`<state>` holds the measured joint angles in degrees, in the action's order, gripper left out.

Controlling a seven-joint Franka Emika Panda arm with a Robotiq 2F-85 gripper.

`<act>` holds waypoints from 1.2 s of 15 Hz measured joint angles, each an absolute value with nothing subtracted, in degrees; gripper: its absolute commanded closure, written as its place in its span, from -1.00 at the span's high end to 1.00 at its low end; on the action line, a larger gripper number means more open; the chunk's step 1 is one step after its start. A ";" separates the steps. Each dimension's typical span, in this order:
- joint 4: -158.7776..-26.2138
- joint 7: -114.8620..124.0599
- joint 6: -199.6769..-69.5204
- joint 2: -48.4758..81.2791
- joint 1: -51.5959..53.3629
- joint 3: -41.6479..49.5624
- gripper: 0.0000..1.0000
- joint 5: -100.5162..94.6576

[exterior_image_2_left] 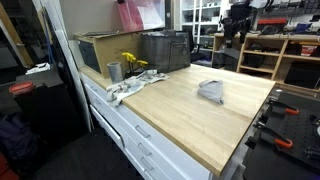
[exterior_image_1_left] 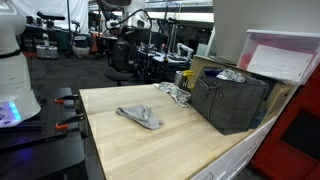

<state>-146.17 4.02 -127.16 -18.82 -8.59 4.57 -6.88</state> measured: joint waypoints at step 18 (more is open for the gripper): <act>-123.73 5.05 -141.34 26.62 -11.84 9.22 1.00 5.17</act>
<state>-123.73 5.05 -141.34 26.62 -11.84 9.22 5.17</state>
